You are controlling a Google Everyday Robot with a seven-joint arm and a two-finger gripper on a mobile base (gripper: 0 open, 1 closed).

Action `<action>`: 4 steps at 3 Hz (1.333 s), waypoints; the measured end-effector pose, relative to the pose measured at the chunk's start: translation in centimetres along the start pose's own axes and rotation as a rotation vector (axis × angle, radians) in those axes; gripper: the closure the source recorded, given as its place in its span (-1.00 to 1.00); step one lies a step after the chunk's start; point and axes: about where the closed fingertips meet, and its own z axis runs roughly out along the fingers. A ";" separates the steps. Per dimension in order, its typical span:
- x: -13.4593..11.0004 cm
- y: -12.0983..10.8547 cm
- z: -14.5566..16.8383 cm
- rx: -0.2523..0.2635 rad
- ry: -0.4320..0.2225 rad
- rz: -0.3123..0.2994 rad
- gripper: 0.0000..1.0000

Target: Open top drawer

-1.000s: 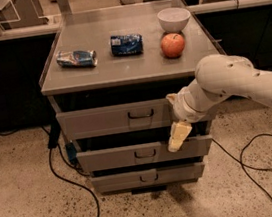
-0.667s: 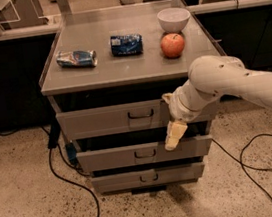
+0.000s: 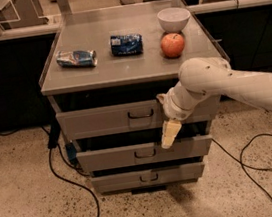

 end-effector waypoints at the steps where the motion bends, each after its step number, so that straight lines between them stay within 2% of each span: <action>1: 0.5 -0.4 0.9 -0.007 0.027 -0.009 -1.00; 2: 0.9 -0.8 1.7 -0.016 0.061 -0.018 -1.00; 4: 0.9 -0.2 1.9 -0.034 0.054 -0.013 -1.00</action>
Offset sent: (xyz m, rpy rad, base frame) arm 0.0204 -0.0063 -0.0200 -0.0974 0.0131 0.0039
